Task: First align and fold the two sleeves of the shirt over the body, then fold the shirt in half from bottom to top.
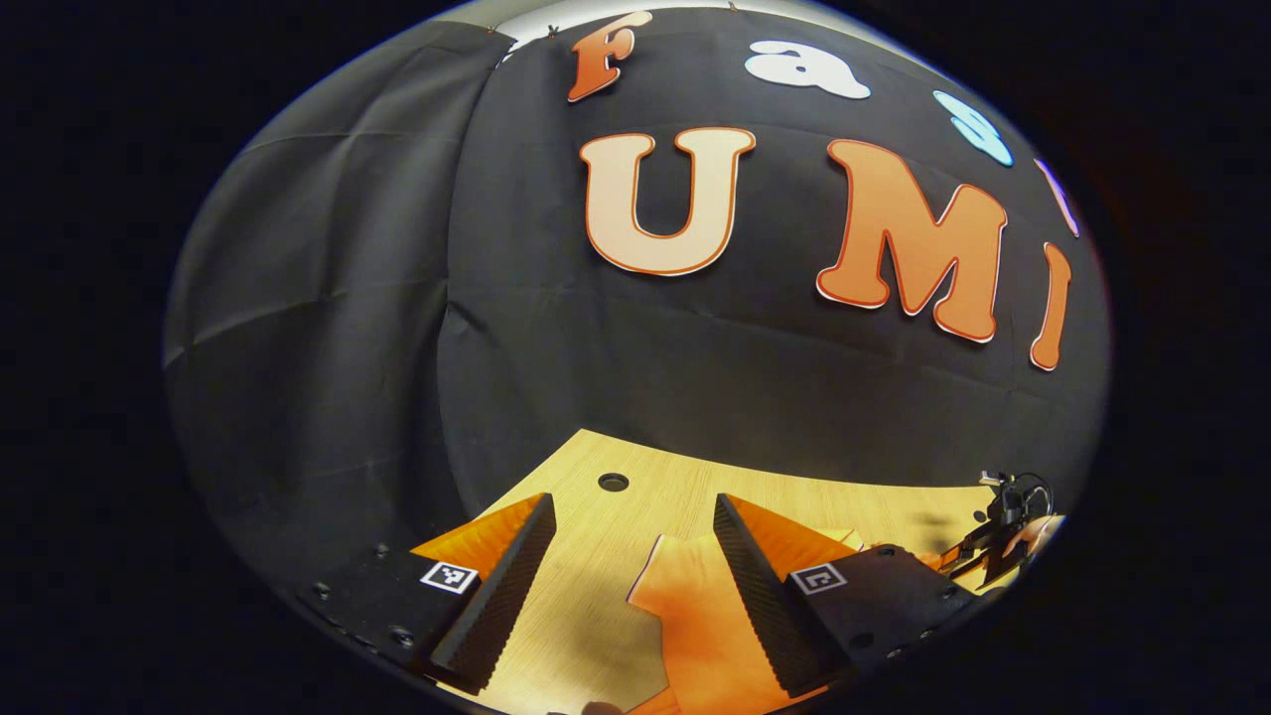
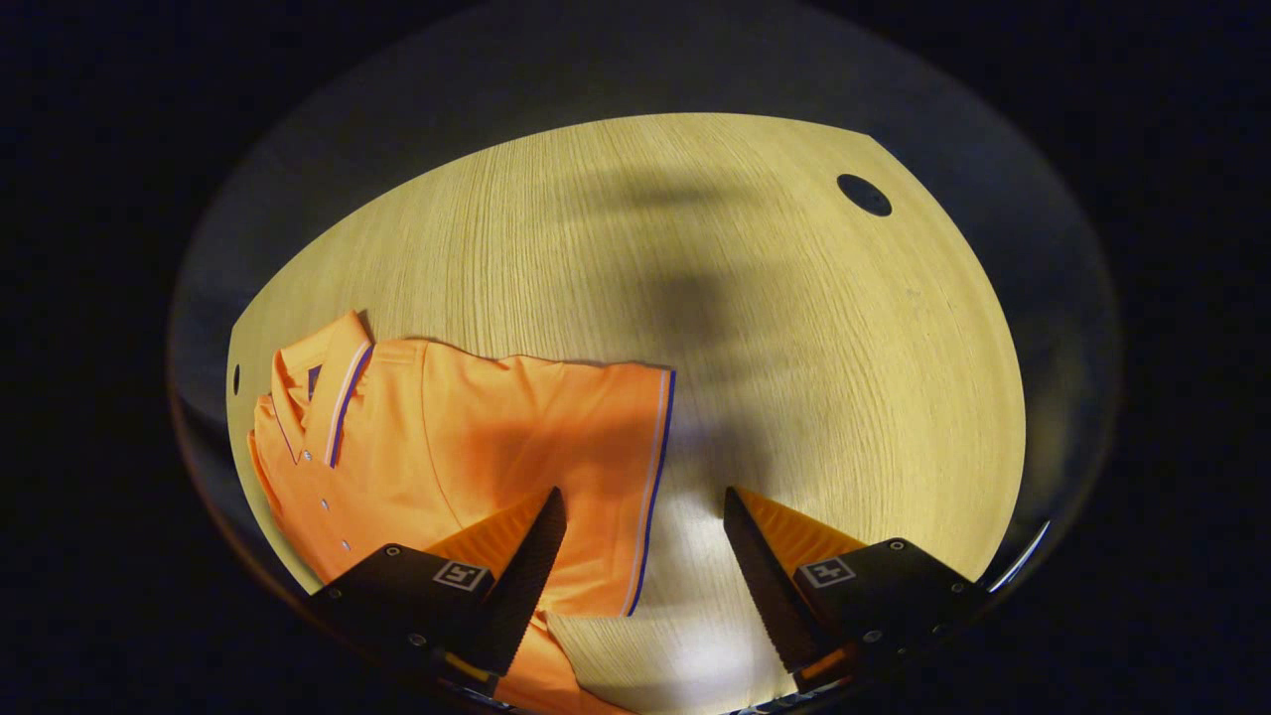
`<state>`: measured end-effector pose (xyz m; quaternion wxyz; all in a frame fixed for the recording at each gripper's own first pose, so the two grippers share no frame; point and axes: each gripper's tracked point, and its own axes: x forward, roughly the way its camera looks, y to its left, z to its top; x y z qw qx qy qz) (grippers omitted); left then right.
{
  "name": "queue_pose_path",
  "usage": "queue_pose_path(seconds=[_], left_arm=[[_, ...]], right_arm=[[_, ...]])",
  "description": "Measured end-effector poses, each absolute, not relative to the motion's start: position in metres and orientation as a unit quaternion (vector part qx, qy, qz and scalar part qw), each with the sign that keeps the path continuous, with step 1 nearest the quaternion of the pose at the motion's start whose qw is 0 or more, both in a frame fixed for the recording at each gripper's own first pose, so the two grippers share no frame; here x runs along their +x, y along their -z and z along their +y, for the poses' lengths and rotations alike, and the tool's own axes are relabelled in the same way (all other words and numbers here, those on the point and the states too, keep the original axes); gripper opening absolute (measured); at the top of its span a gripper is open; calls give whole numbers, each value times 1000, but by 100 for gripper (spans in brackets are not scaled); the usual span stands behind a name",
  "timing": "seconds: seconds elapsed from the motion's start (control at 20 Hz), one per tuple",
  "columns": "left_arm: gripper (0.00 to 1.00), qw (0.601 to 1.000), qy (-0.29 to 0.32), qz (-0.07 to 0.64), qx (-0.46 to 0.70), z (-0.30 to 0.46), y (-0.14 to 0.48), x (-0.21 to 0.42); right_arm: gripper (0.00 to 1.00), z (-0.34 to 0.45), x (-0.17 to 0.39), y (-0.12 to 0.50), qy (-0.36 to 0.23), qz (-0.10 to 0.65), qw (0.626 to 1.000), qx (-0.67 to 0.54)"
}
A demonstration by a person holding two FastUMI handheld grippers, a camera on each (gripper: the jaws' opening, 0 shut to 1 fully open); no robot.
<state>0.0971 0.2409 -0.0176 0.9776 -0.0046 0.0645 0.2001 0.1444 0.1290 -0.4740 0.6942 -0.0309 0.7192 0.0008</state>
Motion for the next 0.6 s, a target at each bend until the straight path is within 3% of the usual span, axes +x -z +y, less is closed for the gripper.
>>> queue_pose_path(seconds=[0.2,0.25,0.4,0.55,0.6], left_arm=[[98,976,-207,68,-12,244,19,89],[98,976,-208,67,-13,245,21,87],[98,975,-210,65,-18,245,20,82],[98,976,-210,58,-20,247,17,74],[98,976,-209,55,-20,249,14,73]], right_arm=[[81,131,147,480,18,711,703,-18],[62,131,146,479,22,710,704,-15],[32,138,145,481,7,703,711,-7],[16,148,148,478,-7,695,719,23],[1,154,147,476,-7,700,712,47]])
